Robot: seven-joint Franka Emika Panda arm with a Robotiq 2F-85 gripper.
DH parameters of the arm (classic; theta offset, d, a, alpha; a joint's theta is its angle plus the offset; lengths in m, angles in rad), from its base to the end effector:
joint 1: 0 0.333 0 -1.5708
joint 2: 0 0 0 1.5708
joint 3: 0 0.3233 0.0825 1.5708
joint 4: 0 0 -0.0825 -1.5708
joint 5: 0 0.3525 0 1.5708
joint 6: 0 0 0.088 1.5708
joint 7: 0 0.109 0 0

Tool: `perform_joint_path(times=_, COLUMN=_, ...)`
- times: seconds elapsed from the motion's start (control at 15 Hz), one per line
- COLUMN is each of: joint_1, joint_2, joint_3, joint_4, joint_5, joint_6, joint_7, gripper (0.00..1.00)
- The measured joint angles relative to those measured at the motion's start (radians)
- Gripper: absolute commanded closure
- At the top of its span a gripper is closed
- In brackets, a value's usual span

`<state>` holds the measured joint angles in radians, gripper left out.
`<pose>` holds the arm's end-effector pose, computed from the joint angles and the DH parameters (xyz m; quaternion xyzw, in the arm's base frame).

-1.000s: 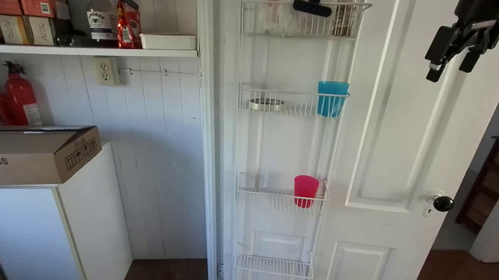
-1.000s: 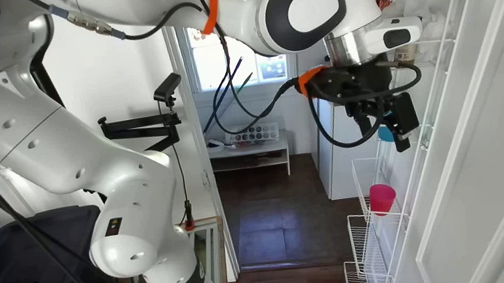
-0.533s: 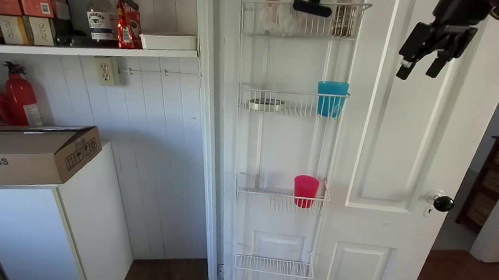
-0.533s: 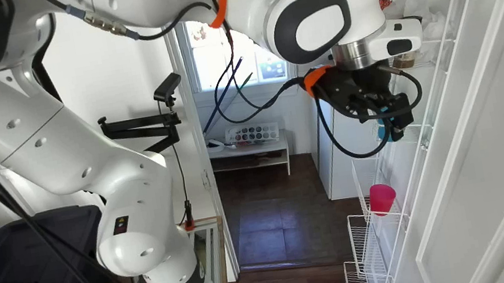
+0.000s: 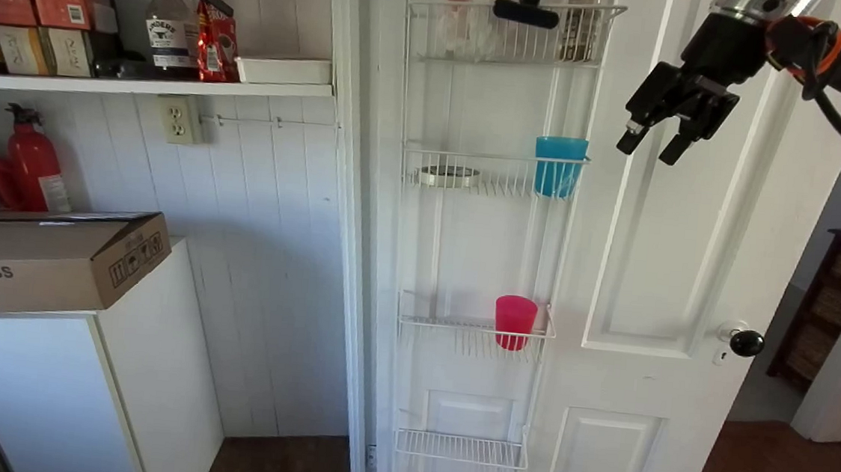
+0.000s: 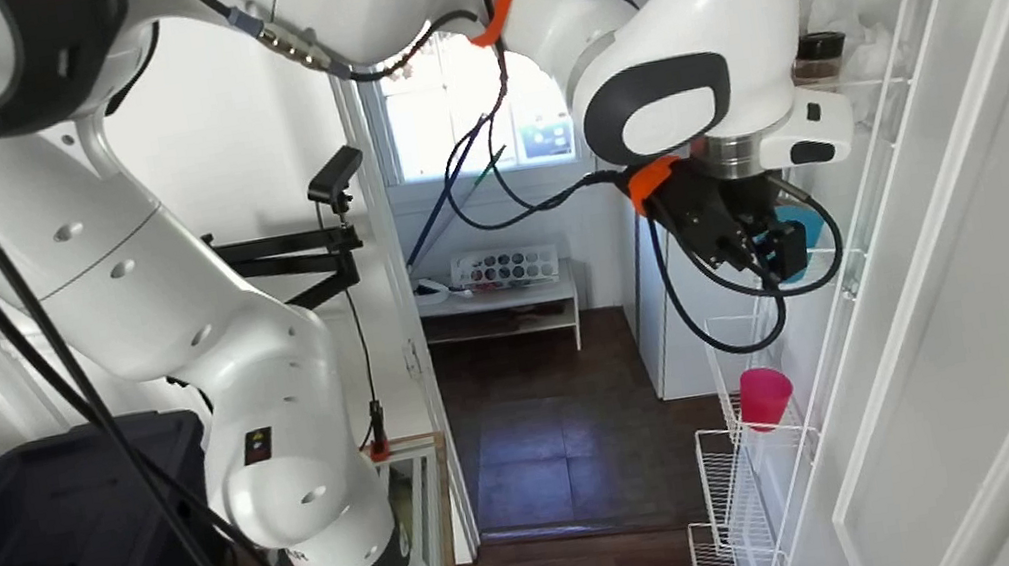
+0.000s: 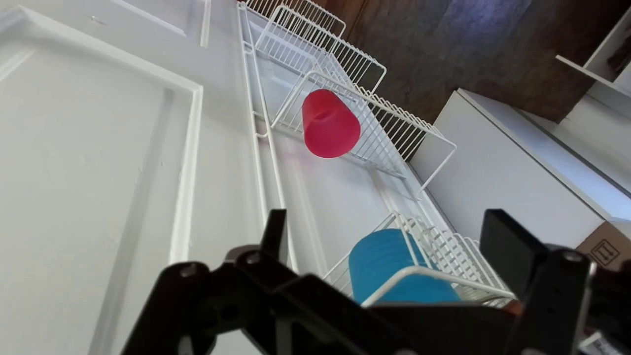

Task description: Put the blue cup inside the pink cup then move the stacked cups to the second shelf

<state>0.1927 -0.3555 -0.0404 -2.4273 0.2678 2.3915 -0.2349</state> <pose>0.4264 0.0669 0.4922 -0.9752 -0.1078 -0.1614 0.1059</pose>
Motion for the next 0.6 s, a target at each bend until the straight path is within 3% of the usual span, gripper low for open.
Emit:
perform_joint_path(times=0.27, joint_1=0.000, joint_2=0.010, joint_3=0.000, joint_4=0.006, joint_5=0.009, joint_6=0.000, joint_7=0.000, gripper=0.00)
perform_joint_path(times=0.6, joint_1=-0.013, joint_2=0.040, joint_3=-0.032, joint_4=0.029, joint_5=0.150, joint_6=-0.016, joint_7=0.031, gripper=0.00)
